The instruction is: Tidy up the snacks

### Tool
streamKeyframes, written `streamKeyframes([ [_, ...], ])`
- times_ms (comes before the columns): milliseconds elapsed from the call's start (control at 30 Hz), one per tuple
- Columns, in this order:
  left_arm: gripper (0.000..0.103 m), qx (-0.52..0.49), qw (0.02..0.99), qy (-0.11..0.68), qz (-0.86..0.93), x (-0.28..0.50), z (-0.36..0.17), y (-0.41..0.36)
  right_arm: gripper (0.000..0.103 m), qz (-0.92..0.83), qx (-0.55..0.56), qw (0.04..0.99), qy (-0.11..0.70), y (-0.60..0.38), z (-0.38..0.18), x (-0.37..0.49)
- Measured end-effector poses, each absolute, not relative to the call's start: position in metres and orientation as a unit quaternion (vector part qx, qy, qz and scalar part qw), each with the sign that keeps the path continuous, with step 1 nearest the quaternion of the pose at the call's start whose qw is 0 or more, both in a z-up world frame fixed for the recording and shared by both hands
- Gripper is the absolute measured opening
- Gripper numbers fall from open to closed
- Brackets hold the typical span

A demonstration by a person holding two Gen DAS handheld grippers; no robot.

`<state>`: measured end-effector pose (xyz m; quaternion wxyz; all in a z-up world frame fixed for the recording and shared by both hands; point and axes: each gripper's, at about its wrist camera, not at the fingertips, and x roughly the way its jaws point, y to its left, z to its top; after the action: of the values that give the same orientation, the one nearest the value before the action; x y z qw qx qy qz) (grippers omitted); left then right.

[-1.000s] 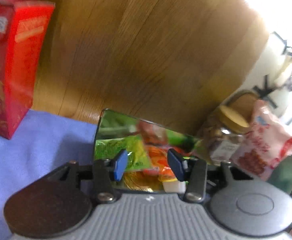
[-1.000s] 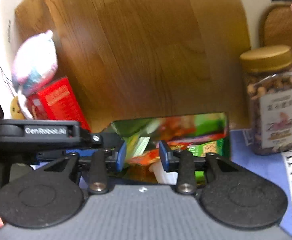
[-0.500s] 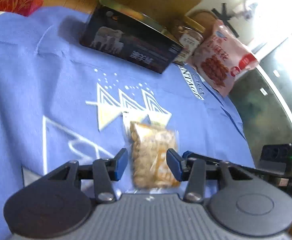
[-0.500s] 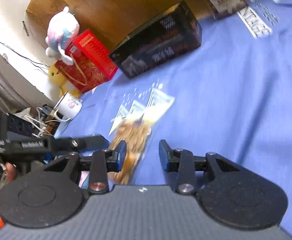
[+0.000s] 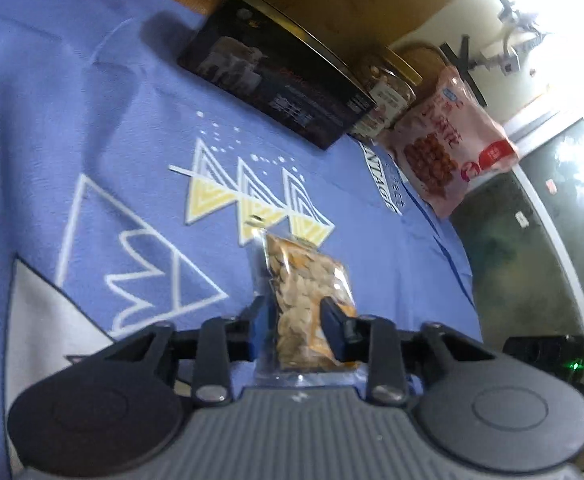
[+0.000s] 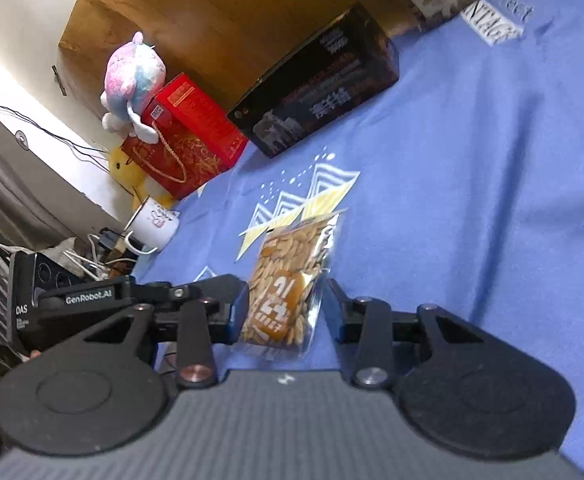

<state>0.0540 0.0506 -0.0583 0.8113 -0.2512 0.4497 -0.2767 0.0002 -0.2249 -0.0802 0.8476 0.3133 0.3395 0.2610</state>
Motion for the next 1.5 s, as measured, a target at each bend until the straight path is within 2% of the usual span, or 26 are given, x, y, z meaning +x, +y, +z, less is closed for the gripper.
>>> streamKeyframes([
  [100,0.021,-0.235,0.828,0.439,-0.258,0.055,-0.051,0.046,0.019,0.246,0.285,0.864,0.335,-0.217,-0.076,0.002],
  [133,0.018,-0.236,0.830,0.436,-0.255,0.058,-0.048,0.046,0.018,0.246,0.289,0.863,0.333,-0.217,-0.075,0.004],
  [333,0.017,-0.229,0.852,0.387,-0.268,0.090,-0.005,0.043,0.018,0.252,0.286,0.880,0.285,-0.224,-0.045,0.033],
  [533,0.017,-0.211,0.885,0.323,-0.260,0.157,0.043,0.034,0.018,0.253,0.237,0.915,0.207,-0.222,0.005,0.103],
  [733,0.017,-0.208,0.892,0.335,-0.222,0.240,0.032,0.027,0.018,0.239,0.206,0.927,0.204,-0.211,0.008,0.190],
  [800,0.018,-0.196,0.897,0.339,-0.205,0.257,0.023,0.024,0.021,0.229,0.190,0.930,0.216,-0.203,-0.001,0.209],
  [833,0.022,-0.191,0.901,0.338,-0.194,0.263,0.019,0.022,0.022,0.222,0.182,0.932,0.221,-0.200,-0.006,0.215],
  [900,0.026,-0.188,0.906,0.331,-0.184,0.272,0.015,0.020,0.039,0.208,0.158,0.941,0.217,-0.192,-0.011,0.219],
  [967,0.031,-0.186,0.910,0.327,-0.176,0.275,0.014,0.019,0.045,0.185,0.118,0.954,0.202,-0.183,-0.010,0.216],
  [1100,0.031,-0.194,0.915,0.304,-0.183,0.253,0.025,0.029,0.045,0.177,0.147,0.957,0.178,-0.199,-0.004,0.194],
  [1233,0.031,-0.159,0.929,0.283,-0.175,0.207,0.039,0.031,0.045,0.190,0.204,0.941,0.190,-0.226,-0.013,0.153],
  [1367,0.039,-0.113,0.934,0.296,-0.166,0.150,0.030,0.019,0.048,0.170,0.208,0.941,0.207,-0.227,-0.025,0.096],
  [1500,0.043,-0.063,0.936,0.305,-0.166,0.100,0.016,0.003,0.051,0.147,0.225,0.935,0.230,-0.230,-0.042,0.048],
])
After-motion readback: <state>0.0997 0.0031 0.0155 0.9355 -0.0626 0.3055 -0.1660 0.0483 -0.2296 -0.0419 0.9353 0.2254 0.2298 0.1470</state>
